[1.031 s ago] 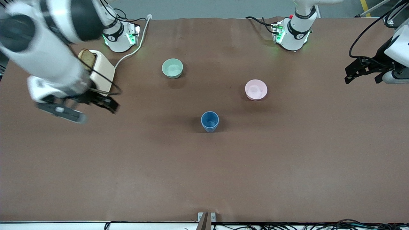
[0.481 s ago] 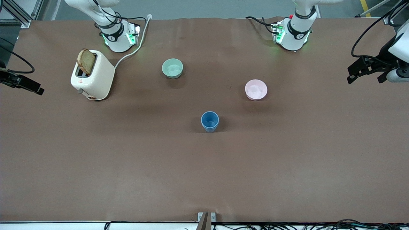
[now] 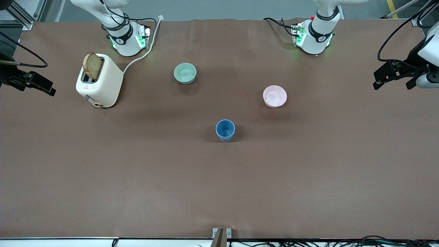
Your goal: Stack blue cups with both arms
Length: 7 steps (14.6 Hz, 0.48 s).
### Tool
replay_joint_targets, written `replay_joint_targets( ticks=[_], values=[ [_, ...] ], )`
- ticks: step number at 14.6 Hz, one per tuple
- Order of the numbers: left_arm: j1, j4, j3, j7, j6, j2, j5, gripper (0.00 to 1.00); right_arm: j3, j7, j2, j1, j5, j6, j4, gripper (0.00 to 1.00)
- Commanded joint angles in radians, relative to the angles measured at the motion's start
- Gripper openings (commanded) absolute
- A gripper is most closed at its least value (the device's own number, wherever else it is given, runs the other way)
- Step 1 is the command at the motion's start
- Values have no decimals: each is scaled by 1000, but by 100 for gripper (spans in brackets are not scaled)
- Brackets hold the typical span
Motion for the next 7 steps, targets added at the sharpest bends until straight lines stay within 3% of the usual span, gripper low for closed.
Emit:
replay_joint_targets(
  ticks=[1, 7],
  values=[
    [-2, 21, 1, 6, 0, 10, 15, 100, 11, -19, -27, -12, -17, -3, -29, 100],
    [-4, 19, 1, -5, 0, 10, 15, 100, 8, -7, -26, -10, -13, 2, -17, 100]
  ],
)
